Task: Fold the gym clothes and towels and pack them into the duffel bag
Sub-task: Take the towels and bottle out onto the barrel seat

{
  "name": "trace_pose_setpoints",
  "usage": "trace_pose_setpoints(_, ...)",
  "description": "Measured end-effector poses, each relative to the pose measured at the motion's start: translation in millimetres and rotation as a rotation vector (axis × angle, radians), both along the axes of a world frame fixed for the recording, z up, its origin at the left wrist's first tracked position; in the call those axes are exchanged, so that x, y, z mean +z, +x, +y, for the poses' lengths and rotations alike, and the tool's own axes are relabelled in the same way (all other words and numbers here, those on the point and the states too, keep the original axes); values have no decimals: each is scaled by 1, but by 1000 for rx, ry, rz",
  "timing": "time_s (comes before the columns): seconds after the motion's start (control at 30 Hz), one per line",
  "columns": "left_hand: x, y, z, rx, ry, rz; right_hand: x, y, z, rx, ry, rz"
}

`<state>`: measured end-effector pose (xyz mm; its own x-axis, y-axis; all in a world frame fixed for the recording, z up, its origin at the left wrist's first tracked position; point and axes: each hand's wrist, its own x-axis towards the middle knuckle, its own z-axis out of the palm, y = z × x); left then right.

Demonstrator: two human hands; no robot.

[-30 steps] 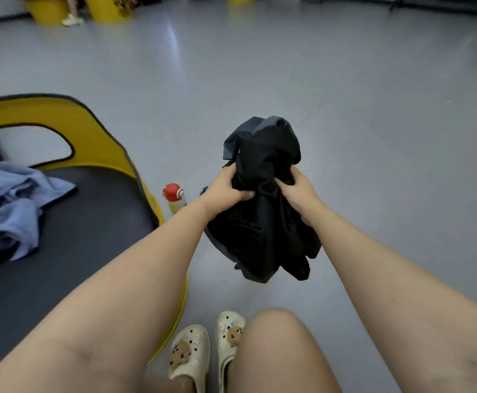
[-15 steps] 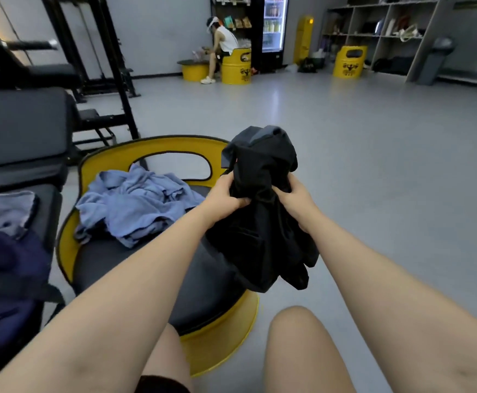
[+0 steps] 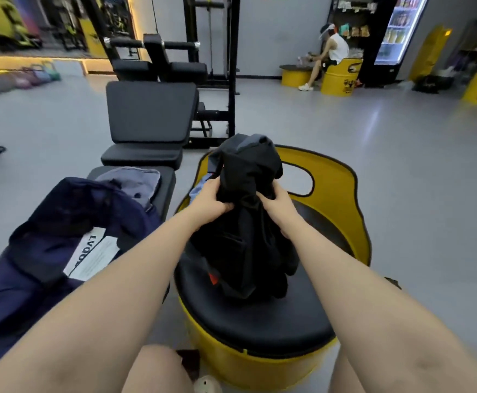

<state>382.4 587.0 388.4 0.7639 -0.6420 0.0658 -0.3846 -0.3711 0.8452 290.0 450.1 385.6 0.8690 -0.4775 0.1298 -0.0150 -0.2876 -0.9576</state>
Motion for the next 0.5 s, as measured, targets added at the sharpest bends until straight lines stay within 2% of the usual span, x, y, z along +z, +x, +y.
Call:
trace_pose_setpoints(0.2, -33, 63, 14, 115, -8, 30, -30, 79, 8, 52, -56, 43)
trace_pose_setpoints(0.37, -89, 91, 7, 216, 111, 88, -81, 114, -5, 73, -73, 70)
trace_pose_setpoints(0.5, -128, 88, 7, 263, 250, 135, -121, 116, -14, 92, -180, 245)
